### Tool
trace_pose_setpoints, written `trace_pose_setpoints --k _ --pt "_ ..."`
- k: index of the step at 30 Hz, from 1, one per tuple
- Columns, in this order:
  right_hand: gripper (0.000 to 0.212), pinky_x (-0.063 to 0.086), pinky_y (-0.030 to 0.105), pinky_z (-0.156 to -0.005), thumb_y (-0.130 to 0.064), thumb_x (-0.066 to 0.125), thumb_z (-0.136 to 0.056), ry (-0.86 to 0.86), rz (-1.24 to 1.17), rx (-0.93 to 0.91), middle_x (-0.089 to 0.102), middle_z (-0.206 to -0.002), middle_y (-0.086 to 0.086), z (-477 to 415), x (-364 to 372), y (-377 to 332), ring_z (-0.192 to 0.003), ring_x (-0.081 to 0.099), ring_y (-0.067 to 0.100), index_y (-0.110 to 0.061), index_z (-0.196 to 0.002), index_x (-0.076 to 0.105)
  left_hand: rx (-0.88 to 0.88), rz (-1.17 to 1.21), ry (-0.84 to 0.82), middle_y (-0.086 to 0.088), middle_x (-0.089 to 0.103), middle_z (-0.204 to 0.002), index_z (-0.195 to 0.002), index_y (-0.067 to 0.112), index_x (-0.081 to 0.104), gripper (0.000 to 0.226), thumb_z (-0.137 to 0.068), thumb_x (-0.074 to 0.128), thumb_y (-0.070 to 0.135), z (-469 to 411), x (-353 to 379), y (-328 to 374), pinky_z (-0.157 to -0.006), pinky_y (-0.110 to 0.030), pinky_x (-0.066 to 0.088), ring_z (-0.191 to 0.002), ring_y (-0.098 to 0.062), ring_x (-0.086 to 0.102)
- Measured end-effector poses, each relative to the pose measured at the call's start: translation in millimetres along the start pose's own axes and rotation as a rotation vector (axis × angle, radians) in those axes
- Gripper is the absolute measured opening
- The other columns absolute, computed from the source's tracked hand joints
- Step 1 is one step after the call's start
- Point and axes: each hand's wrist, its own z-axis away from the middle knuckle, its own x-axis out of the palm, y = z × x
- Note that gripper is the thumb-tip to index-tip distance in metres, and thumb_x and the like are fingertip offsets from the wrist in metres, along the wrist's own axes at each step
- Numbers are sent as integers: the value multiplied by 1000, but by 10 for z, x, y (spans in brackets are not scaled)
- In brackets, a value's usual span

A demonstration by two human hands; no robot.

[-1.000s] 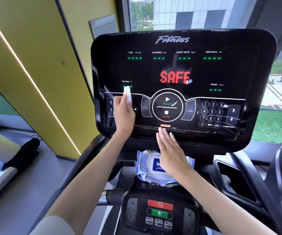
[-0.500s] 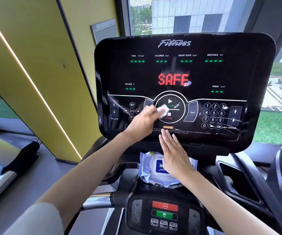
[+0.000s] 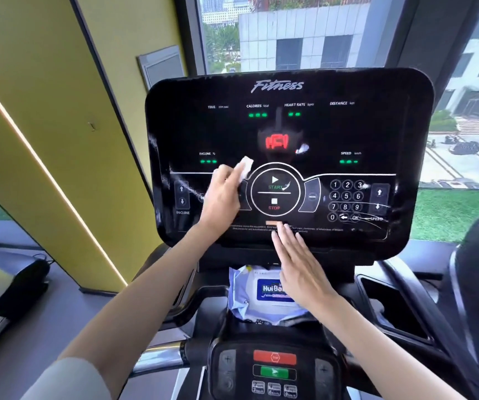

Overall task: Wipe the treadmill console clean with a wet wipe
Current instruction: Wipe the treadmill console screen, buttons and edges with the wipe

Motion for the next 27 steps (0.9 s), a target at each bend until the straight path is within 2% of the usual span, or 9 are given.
trace_pose_setpoints --k 2,7,12,16,18,21,22,25,27 --pt "80 11 40 -114 -1 55 -79 25 -10 46 7 -155 17 33 -53 87 -144 6 26 1 -146 13 -142 -9 133 -6 46 -96 -129 10 46 53 -82 44 -12 -44 34 114 -70 -28 45 -84 -20 42" --pt "72 15 41 -115 -19 52 -88 7 22 64 8 -155 15 71 -116 247 -144 8 24 0 -147 15 423 -110 -237 -3 39 -100 -122 14 46 59 -71 54 -15 97 167 112 -49 -37 52 -88 -24 43" --pt "70 19 45 -115 -30 45 -91 -16 49 77 7 -155 16 82 -60 241 -144 8 26 2 -146 16 -109 17 159 -14 47 -93 -111 2 57 35 -80 48 -13 -104 94 162 -69 -40 49 -81 -24 45" --pt "72 18 44 -115 -34 42 -92 -25 77 77 5 -156 16 91 -42 254 -144 7 26 2 -146 12 438 -81 -335 -4 40 -100 -124 13 49 60 -71 50 -16 95 188 148 -62 -40 52 -89 -24 45" --pt "71 18 44 -115 -34 41 -92 -25 77 74 5 -156 16 98 -32 263 -144 6 26 1 -147 11 324 -37 -215 -8 43 -99 -121 13 50 56 -73 49 -15 -24 109 22 -63 -38 52 -86 -28 49" --pt "70 15 44 -116 -35 39 -93 -25 83 83 4 -156 15 93 -8 254 -144 4 25 1 -147 10 -113 39 176 -16 48 -92 -104 1 57 29 -81 45 -13 -148 26 111 -67 -45 49 -80 -29 48" --pt "70 14 44 -116 -35 37 -93 -28 87 85 3 -156 15 94 -6 251 -144 4 25 1 -147 9 -71 10 157 -14 47 -92 -106 4 56 30 -82 44 -10 -133 57 174 -67 -44 49 -81 -29 47" --pt "70 14 44 -116 -34 34 -93 -36 96 78 2 -156 15 105 -8 260 -144 3 25 1 -147 7 449 -58 -334 -7 43 -96 -121 14 52 58 -71 50 -16 48 163 227 -59 -37 51 -86 -26 45" --pt "72 15 45 -115 -31 40 -91 -34 77 83 3 -156 15 104 -12 258 -144 4 25 0 -147 8 465 -51 -354 -11 48 -95 -121 9 58 58 -71 51 -19 -83 105 139 -62 -37 52 -86 -24 48"
